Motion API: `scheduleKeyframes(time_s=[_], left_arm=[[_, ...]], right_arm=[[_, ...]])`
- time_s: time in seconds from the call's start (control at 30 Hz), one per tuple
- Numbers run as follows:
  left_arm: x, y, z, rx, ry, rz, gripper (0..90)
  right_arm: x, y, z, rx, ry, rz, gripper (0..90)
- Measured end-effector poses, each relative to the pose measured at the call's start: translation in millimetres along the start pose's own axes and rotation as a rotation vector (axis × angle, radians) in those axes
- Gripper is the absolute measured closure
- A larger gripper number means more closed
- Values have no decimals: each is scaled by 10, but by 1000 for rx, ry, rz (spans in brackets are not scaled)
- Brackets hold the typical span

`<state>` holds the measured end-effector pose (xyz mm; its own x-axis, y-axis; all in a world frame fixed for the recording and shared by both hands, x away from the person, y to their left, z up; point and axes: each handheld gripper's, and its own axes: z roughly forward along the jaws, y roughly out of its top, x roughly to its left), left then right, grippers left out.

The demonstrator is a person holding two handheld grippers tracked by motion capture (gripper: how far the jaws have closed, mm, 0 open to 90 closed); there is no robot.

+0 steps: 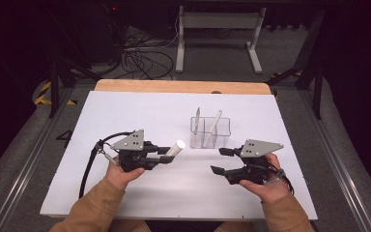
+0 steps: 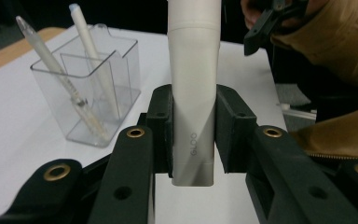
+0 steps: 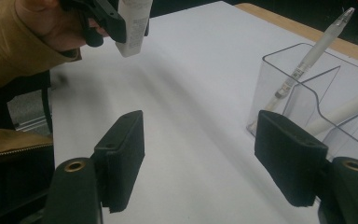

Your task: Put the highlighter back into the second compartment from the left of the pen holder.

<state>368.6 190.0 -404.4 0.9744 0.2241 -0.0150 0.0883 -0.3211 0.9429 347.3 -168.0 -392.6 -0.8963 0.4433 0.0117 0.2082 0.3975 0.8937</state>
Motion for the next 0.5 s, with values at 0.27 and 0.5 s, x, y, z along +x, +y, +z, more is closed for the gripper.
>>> scheduleKeyframes(time_s=[0.27, 0.5], left_arm=[[-41, -78, 102, -61, 11, 0, 703], [-46, -91, 131, -95, 30, -11, 703]], right_arm=[[13, 3, 14, 0, 5, -3, 342], [31, 16, 20, -4, 9, -2, 342]])
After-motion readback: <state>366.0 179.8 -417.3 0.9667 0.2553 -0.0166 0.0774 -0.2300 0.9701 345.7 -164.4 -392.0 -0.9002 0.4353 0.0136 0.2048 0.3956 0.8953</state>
